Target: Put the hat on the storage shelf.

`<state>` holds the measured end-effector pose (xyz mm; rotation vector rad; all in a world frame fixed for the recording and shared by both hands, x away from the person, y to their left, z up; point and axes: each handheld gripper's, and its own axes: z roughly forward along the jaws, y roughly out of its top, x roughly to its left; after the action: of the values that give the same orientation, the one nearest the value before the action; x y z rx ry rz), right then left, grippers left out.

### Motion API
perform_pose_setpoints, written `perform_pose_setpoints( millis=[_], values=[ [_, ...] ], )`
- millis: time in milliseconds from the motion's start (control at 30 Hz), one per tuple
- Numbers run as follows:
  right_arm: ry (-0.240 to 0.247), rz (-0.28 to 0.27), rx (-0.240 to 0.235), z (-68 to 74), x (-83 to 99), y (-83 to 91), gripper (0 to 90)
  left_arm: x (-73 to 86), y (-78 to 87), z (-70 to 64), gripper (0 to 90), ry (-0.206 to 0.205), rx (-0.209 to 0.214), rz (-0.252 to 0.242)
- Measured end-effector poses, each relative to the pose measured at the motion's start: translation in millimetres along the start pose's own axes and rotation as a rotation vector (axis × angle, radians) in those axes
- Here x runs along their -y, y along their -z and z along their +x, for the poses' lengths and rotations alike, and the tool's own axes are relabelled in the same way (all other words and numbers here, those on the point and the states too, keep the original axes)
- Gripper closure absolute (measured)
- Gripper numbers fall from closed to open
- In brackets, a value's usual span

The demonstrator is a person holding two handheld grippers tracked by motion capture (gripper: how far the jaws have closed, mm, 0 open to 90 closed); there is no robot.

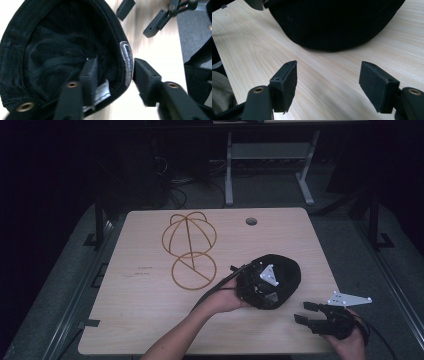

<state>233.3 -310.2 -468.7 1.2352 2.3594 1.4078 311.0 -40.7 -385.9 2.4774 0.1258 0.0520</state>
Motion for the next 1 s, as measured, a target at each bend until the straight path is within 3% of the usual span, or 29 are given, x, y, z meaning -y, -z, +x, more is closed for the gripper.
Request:
perform_pose_setpoints(
  millis=[100, 133, 233, 367, 433, 467, 500, 533, 700, 800, 1000],
  values=[
    [-0.001, -0.001, 0.001, 0.5, 0.1, 0.3, 30.3, -0.8, -0.8, -0.3, 63.8, -0.008, 0.010, 0.017],
    [0.003, -0.001, -0.001, 0.7, -0.1, 0.2, 30.3, -1.9, 0.5, -1.3, 72.1, -0.019, 0.022, 0.001],
    [0.003, -0.005, 0.001, 1.0, -0.6, -0.9, 30.2, -4.5, 5.1, -2.1, 79.8, -0.031, 0.019, -0.040],
    [-0.001, -0.021, -0.001, 1.6, -2.0, -1.2, 30.3, -7.9, 13.0, 2.2, 80.5, -0.017, 0.041, -0.073],
    [-0.001, -0.028, -0.001, 2.3, -2.7, -0.9, 30.3, -10.9, 20.5, 4.4, 80.6, 0.000, 0.049, -0.107],
    [0.004, -0.047, 0.000, 4.5, -4.4, -0.1, 30.2, -13.7, 29.1, 6.5, 80.6, 0.019, 0.064, -0.154],
    [0.004, -0.047, 0.000, 4.5, -4.4, -0.1, 30.2, -13.7, 29.1, 6.5, 80.6, 0.019, 0.064, -0.154],
    [-0.001, -0.077, -0.013, 6.8, -5.8, 1.0, 30.2, -16.2, 36.7, 8.4, 80.7, 0.035, 0.084, -0.190],
    [0.011, -0.125, -0.043, 12.5, -9.0, 1.9, 29.3, -20.1, 48.1, 9.9, 80.8, 0.046, 0.095, -0.235],
    [0.013, -0.174, -0.074, 16.6, -11.9, 2.0, 27.7, -21.4, 56.4, 11.9, 80.8, 0.070, 0.124, -0.290],
    [0.013, -0.194, -0.077, 20.9, -16.0, -1.2, 25.6, -27.1, 62.8, 10.1, 80.8, 0.063, 0.147, -0.313]
  ],
)
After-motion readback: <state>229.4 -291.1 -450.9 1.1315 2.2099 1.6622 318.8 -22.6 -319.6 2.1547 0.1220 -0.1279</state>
